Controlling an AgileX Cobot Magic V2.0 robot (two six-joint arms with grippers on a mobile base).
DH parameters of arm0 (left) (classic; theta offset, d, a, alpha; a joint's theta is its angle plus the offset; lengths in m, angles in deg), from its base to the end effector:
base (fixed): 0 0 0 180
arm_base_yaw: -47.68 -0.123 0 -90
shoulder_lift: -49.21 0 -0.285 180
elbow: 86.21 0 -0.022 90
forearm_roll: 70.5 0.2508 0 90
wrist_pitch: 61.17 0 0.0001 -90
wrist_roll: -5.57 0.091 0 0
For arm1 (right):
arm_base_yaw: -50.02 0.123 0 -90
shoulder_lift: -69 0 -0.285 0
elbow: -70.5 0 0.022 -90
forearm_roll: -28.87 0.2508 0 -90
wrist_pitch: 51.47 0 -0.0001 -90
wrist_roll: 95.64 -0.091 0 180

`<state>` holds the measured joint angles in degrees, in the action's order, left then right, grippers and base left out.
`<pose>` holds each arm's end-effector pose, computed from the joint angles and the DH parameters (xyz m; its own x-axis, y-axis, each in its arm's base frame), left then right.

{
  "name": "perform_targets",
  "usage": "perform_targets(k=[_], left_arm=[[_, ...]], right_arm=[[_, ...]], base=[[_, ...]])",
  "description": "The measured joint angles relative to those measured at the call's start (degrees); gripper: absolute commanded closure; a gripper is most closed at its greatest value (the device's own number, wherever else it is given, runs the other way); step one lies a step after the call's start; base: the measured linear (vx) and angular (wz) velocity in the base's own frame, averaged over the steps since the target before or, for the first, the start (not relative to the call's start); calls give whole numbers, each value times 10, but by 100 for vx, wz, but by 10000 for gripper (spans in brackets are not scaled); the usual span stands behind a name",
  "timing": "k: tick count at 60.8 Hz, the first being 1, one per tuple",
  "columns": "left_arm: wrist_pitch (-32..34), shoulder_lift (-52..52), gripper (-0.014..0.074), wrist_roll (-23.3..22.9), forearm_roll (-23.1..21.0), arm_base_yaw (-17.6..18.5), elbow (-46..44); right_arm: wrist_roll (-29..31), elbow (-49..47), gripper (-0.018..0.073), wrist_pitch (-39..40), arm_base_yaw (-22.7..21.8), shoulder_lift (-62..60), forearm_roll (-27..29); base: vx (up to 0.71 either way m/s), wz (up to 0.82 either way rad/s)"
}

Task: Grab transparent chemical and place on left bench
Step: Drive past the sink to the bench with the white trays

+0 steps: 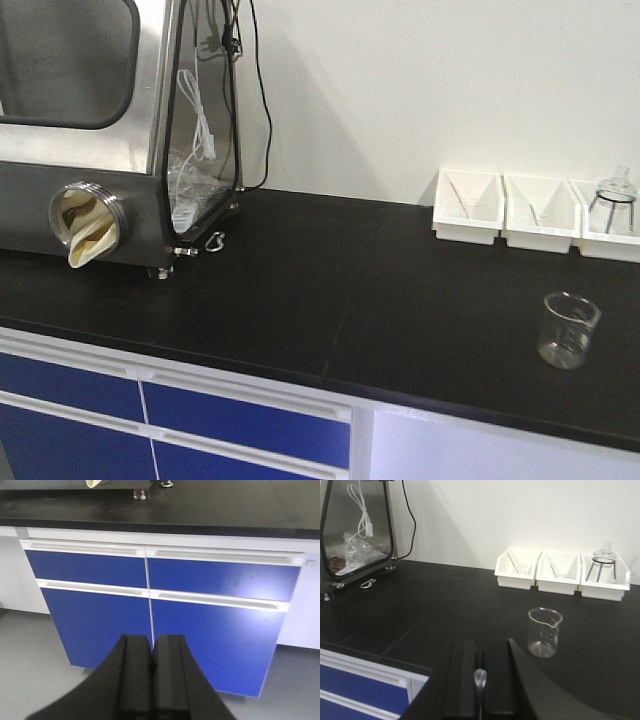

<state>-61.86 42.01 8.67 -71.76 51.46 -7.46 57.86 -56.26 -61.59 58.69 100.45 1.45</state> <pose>0.0566 -0.0038 0.2036 0.0606 0.0282 -0.9978 0.0643 0.9974 0.0321 0.0951 0.0070 0.3109 -0.0630 -0.0194 -0.9978 -0.0710 0.9974 -0.0149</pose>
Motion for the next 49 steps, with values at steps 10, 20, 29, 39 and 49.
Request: perform_targets(k=[10, 20, 29, 39, 49], left_arm=[[0, 0, 600, 0, 0, 0, 0], [0, 0, 600, 0, 0, 0, 0], [0, 0, 600, 0, 0, 0, 0], [0, 0, 600, 0, 0, 0, 0], [0, 0, 600, 0, 0, 0, 0]], right_arm=[[0, 0, 559, 0, 0, 0, 0], [0, 0, 559, 0, 0, 0, 0], [0, 0, 559, 0, 0, 0, 0], [0, 0, 559, 0, 0, 0, 0], [0, 0, 559, 0, 0, 0, 0]], base=[[28, 10], [27, 2], [25, -9], [24, -24], [24, -41]])
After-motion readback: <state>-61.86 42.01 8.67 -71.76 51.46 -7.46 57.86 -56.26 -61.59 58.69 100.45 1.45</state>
